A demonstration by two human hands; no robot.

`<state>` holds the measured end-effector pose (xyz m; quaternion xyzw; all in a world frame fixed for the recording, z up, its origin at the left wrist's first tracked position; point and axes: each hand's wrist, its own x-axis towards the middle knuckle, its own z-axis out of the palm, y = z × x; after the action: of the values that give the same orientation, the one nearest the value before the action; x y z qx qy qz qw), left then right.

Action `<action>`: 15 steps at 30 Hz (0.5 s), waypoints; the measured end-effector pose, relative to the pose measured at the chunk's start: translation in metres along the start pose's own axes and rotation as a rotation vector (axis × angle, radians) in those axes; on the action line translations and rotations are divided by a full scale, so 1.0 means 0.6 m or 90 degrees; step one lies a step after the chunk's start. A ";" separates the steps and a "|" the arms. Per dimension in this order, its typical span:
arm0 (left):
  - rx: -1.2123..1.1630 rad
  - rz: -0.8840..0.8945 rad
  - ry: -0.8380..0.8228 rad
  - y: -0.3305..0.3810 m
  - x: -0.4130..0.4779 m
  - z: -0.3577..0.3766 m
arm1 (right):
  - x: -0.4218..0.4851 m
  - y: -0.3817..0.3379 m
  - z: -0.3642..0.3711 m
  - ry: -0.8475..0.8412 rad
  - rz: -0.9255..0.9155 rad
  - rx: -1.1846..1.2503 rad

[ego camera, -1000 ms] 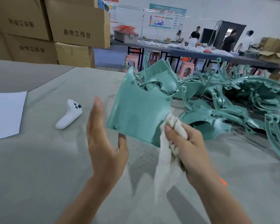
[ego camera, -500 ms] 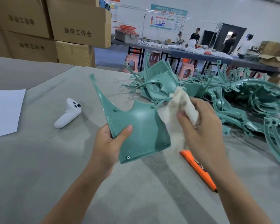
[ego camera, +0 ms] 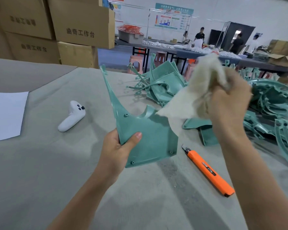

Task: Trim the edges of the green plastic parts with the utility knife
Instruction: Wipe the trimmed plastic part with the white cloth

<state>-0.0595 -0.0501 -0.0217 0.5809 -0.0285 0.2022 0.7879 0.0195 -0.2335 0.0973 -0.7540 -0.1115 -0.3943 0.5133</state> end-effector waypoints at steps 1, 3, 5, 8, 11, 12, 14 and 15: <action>0.000 -0.001 0.011 0.001 0.001 -0.003 | 0.004 0.009 -0.006 0.092 0.013 0.035; -0.010 -0.005 0.020 0.002 0.004 -0.007 | 0.009 0.032 -0.020 0.228 0.048 0.081; -0.029 -0.019 0.018 0.000 0.005 -0.008 | 0.007 0.055 -0.034 0.258 0.122 0.092; -0.064 -0.030 0.018 -0.001 0.006 -0.009 | -0.004 0.073 -0.048 0.097 0.255 0.132; -0.112 -0.035 -0.005 0.002 0.005 -0.007 | -0.047 0.068 -0.042 -0.267 0.271 0.132; -0.119 -0.041 -0.010 0.003 0.005 -0.007 | -0.063 0.062 -0.034 -0.383 0.254 0.113; -0.125 -0.055 -0.010 0.004 0.005 -0.007 | -0.092 0.056 -0.013 -0.511 0.188 0.094; -0.127 -0.059 -0.006 0.005 0.005 -0.007 | -0.103 0.056 -0.003 -0.503 0.162 0.100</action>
<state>-0.0584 -0.0445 -0.0197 0.5015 -0.0254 0.1587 0.8501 -0.0031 -0.2355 0.0308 -0.8137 -0.2355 0.0013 0.5315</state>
